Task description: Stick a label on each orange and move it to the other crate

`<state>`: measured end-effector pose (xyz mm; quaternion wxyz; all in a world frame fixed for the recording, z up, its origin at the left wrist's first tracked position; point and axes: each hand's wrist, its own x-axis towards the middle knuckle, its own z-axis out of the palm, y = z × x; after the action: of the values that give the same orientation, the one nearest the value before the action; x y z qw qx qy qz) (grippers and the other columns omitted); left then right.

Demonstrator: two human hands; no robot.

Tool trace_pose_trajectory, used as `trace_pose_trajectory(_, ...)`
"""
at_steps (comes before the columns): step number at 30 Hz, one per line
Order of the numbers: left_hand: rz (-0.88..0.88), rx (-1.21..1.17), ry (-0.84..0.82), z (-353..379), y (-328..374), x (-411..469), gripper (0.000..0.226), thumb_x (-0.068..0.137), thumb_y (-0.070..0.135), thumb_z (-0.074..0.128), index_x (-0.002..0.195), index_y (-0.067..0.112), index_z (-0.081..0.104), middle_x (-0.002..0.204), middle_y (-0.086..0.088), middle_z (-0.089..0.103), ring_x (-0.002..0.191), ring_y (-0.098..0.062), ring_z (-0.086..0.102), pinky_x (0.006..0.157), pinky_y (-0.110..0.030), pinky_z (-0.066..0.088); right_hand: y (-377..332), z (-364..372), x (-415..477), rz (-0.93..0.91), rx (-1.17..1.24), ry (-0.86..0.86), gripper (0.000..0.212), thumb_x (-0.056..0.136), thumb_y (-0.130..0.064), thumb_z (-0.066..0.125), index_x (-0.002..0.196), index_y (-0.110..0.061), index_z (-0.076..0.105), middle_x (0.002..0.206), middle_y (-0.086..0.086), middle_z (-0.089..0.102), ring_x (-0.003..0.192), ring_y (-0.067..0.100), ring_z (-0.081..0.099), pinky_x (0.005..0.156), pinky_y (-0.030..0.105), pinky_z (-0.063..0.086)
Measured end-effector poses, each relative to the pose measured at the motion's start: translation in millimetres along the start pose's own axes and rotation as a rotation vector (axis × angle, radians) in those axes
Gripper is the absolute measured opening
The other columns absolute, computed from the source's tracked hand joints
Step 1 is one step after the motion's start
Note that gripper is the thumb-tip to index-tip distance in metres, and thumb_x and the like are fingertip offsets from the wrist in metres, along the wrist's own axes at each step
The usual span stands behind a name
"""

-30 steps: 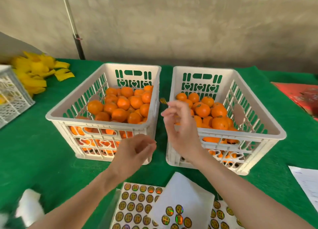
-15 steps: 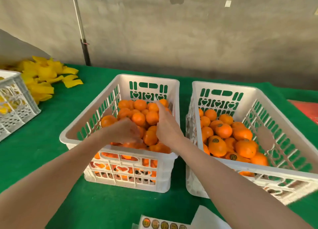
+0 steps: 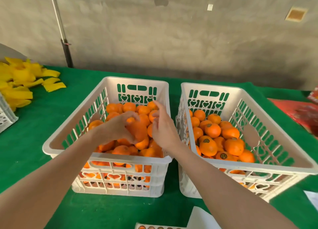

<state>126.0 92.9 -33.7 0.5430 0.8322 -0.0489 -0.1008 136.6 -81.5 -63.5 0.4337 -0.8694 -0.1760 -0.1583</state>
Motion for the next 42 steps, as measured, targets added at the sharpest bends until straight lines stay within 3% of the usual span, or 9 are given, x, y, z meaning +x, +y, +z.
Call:
trace_pose_trajectory(2,0.049,-0.185,-0.097,1,3,-8,0.065,0.068,-0.010,0.077,0.101,0.041,0.055,0.110,-0.008,0.056,0.088,-0.019,0.066,0.064,-0.024,0.055,-2,-7,-3,0.069,0.116,0.113,0.043,0.093,-0.005,0.052,0.131,-0.019,0.038,0.105,-0.004,0.056,0.092,0.004,0.054,0.076,0.013,0.042)
trace_pose_trajectory(5,0.147,-0.421,-0.087,11,7,-21,0.074,0.062,-0.011,0.080,0.109,0.041,0.054,0.121,-0.013,0.057,0.100,-0.035,0.066,0.076,-0.048,0.058,-9,-20,-11,0.224,0.331,0.246,0.015,0.092,-0.016,0.059,0.105,-0.013,0.054,0.094,-0.004,0.059,0.090,0.011,0.057,0.078,0.014,0.046)
trace_pose_trajectory(9,0.226,-0.547,-0.098,37,19,-37,0.081,0.057,-0.005,0.082,0.117,0.043,0.054,0.130,-0.003,0.049,0.113,-0.030,0.058,0.081,-0.038,0.056,-25,-52,-32,0.318,0.679,0.219,0.011,0.092,-0.018,0.059,0.085,-0.011,0.063,0.086,0.001,0.066,0.094,0.021,0.063,0.090,0.042,0.052)
trace_pose_trajectory(12,0.205,-0.685,-0.117,55,29,-49,0.079,0.065,-0.022,0.068,0.115,0.039,0.056,0.132,-0.006,0.042,0.115,-0.035,0.055,0.086,-0.044,0.055,-39,-80,-58,0.203,0.787,0.114,0.014,0.090,-0.022,0.058,0.078,-0.017,0.063,0.086,-0.006,0.070,0.094,0.012,0.066,0.087,0.035,0.054)
trace_pose_trajectory(19,0.151,-0.858,-0.237,97,46,-69,0.075,0.067,-0.018,0.066,0.125,0.025,0.048,0.125,-0.016,0.054,0.099,-0.035,0.065,0.082,-0.041,0.057,-43,-120,-100,0.111,0.570,0.009,0.015,0.086,-0.030,0.061,0.082,-0.015,0.063,0.102,-0.011,0.069,0.100,0.006,0.062,0.087,0.025,0.050)
trace_pose_trajectory(22,0.084,-0.937,-0.267,109,53,-75,0.056,0.071,0.012,0.073,0.122,0.021,0.053,0.116,-0.015,0.061,0.089,-0.034,0.066,0.078,-0.039,0.056,-39,-130,-108,0.067,0.435,-0.007,0.017,0.092,-0.011,0.058,0.077,-0.020,0.059,0.095,-0.004,0.066,0.093,0.008,0.059,0.082,0.019,0.045)
trace_pose_trajectory(25,0.010,-0.858,-0.159,122,61,-78,0.051,0.077,0.039,0.064,0.121,0.015,0.054,0.104,-0.016,0.064,0.070,-0.032,0.066,0.056,-0.031,0.054,-38,-138,-117,-0.013,0.305,-0.023,0.021,0.091,-0.006,0.059,0.076,-0.021,0.056,0.090,0.006,0.059,0.087,0.013,0.055,0.075,0.019,0.043)
trace_pose_trajectory(30,-0.029,-0.696,-0.110,135,64,-84,0.061,0.074,0.049,0.063,0.117,0.005,0.054,0.081,-0.014,0.069,0.063,-0.027,0.064,0.047,-0.026,0.049,-39,-146,-127,-0.106,0.128,-0.049,0.019,0.091,-0.010,0.060,0.076,-0.018,0.052,0.082,0.000,0.053,0.084,0.020,0.051,0.077,0.043,0.046)
trace_pose_trajectory(42,-0.026,-0.603,-0.097,149,65,-97,0.059,0.077,0.051,0.061,0.112,0.005,0.056,0.082,-0.013,0.064,0.063,-0.024,0.062,0.048,-0.025,0.047,-39,-161,-133,-0.155,-0.066,-0.195,0.015,0.093,-0.017,0.057,0.080,-0.015,0.051,0.082,0.002,0.052,0.079,0.017,0.048,0.071,0.039,0.044)
